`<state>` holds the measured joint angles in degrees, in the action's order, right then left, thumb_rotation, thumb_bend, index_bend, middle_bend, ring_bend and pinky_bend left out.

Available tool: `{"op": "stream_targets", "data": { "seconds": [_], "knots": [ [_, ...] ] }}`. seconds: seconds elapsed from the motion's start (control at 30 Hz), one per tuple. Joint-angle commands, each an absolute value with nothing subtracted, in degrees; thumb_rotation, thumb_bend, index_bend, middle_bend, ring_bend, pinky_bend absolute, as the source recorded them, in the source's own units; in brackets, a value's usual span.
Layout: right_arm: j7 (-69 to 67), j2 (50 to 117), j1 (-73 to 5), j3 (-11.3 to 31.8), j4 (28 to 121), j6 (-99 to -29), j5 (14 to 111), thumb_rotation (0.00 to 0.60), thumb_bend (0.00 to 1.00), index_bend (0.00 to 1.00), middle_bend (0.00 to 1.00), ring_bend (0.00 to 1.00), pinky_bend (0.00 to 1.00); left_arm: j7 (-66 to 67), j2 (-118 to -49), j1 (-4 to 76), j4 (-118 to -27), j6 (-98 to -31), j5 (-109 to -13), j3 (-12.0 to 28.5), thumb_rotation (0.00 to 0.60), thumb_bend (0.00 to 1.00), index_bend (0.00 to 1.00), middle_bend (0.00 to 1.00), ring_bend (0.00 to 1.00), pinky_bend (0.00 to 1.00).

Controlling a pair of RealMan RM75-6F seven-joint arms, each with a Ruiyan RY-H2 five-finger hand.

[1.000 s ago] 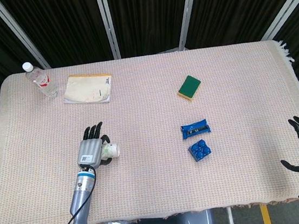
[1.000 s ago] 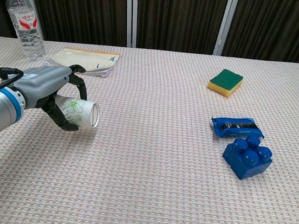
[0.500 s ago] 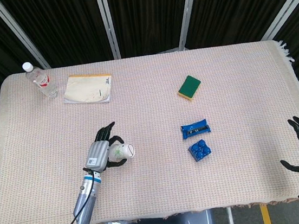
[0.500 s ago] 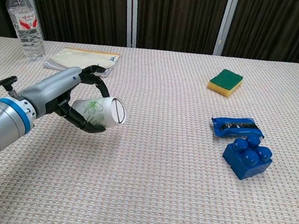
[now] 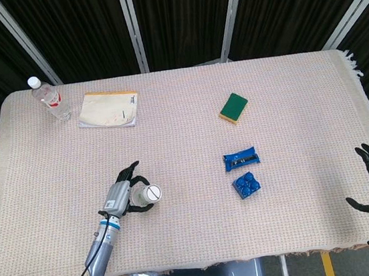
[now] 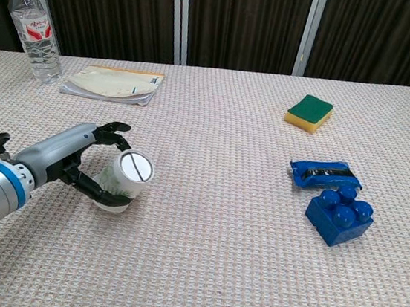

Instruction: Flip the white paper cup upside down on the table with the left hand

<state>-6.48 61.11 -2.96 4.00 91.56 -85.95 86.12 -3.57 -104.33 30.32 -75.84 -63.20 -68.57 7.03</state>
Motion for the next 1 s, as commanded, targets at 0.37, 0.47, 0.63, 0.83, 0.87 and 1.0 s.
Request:
{"op": "stream_targets", "data": {
  "seconds": [0.37, 0.47, 0.63, 0.83, 0.87, 1.0],
  "knots": [
    [-5.5, 61.3, -3.0, 3.9, 91.8, -85.7, 86.2, 0.600, 0.00, 0.00, 0.00, 0.00, 0.00, -4.9, -99.2, 27.9, -76.5, -61.6, -69.0, 6.2, 0.600, 0.09, 0.18, 0.00, 0.00, 0.00],
    [-5.3, 61.2, -3.1, 3.8, 91.9, -85.7, 86.2, 0.600, 0.00, 0.00, 0.00, 0.00, 0.00, -5.0, -98.6, 27.7, -76.9, -61.0, -68.8, 6.2, 0.600, 0.10, 0.05, 0.00, 0.00, 0.00],
    [-5.2, 61.4, -3.2, 3.9, 91.7, -85.4, 86.0, 0.600, 0.00, 0.00, 0.00, 0.00, 0.00, -5.8, -97.1, 27.2, -78.1, -61.1, -69.5, 6.3, 0.600, 0.09, 0.00, 0.00, 0.00, 0.00],
    [-5.1, 61.6, -3.3, 4.0, 91.5, -85.5, 85.9, 0.600, 0.00, 0.00, 0.00, 0.00, 0.00, -6.5, -93.6, 24.6, -80.3, -67.6, -74.6, 5.3, 0.600, 0.09, 0.00, 0.00, 0.00, 0.00],
    [-5.1, 61.6, -3.3, 4.1, 91.5, -85.5, 85.9, 0.600, 0.00, 0.00, 0.00, 0.00, 0.00, -6.3, -93.2, 24.3, -80.6, -68.5, -75.3, 5.2, 0.600, 0.09, 0.00, 0.00, 0.00, 0.00],
    [-5.0, 61.7, -3.3, 4.1, 91.3, -85.4, 85.6, 0.600, 0.00, 0.00, 0.00, 0.00, 0.00, -0.7, -88.6, 19.7, -82.4, -79.3, -81.1, 2.8, 0.600, 0.09, 0.00, 0.00, 0.00, 0.00]
  ]
}}
